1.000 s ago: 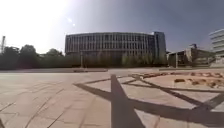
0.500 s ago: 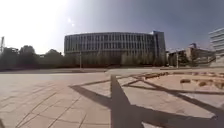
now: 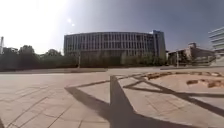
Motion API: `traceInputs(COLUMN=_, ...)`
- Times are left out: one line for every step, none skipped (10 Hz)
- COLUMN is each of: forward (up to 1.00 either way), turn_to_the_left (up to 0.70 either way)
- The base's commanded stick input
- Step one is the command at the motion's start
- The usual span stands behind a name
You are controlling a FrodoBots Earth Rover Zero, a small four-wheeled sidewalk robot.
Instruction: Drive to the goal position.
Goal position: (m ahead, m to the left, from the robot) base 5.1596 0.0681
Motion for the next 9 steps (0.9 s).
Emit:
traceInputs(forward=0.70, turn_to_the_left=0.02)
traceInputs(forward=0.70, turn_to_the_left=0.02)
traceInputs(forward=0.70, turn_to_the_left=0.02)
traceInputs(forward=0.70, turn_to_the_left=0.02)
traceInputs(forward=0.70, turn_to_the_left=0.02)
traceInputs(forward=0.70, turn_to_the_left=0.02)
traceInputs(forward=0.70, turn_to_the_left=0.02)
traceInputs(forward=0.70, turn_to_the_left=0.02)
traceInputs(forward=0.70, turn_to_the_left=0.01)
